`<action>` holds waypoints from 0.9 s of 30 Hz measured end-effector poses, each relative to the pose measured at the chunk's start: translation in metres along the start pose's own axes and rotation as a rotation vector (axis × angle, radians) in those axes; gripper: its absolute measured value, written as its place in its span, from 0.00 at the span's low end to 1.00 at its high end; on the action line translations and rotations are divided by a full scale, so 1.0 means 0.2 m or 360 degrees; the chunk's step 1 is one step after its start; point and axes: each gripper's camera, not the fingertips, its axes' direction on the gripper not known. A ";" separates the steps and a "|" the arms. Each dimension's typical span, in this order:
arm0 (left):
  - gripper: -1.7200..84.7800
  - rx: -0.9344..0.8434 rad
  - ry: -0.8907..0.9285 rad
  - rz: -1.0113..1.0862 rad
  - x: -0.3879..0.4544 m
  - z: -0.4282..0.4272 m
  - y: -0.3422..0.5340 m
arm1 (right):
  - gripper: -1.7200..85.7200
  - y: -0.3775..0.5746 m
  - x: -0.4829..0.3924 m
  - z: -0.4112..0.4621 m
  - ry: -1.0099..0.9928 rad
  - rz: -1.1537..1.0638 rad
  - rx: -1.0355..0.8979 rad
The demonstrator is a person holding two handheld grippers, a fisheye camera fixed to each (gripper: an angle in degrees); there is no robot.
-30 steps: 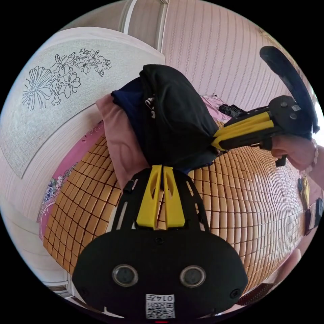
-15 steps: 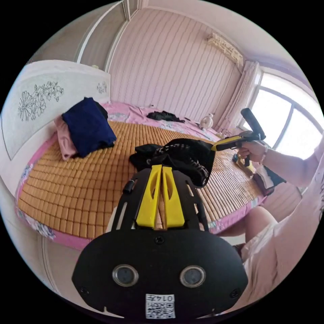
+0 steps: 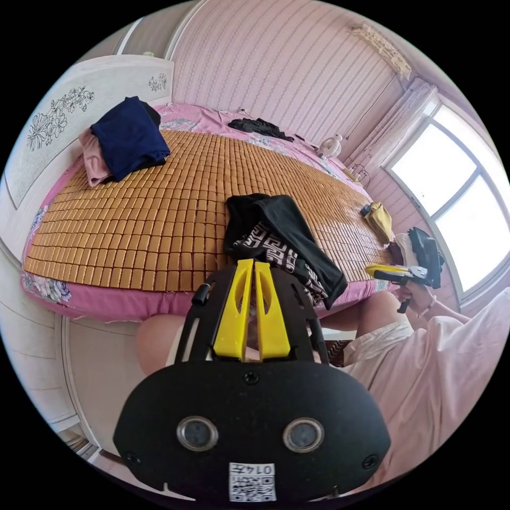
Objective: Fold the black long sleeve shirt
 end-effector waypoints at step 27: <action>0.01 0.0087 -0.0102 0.0077 0.14 -0.12 -0.29 | 0.05 0.48 0.85 -0.84 -0.0561 0.0571 0.0718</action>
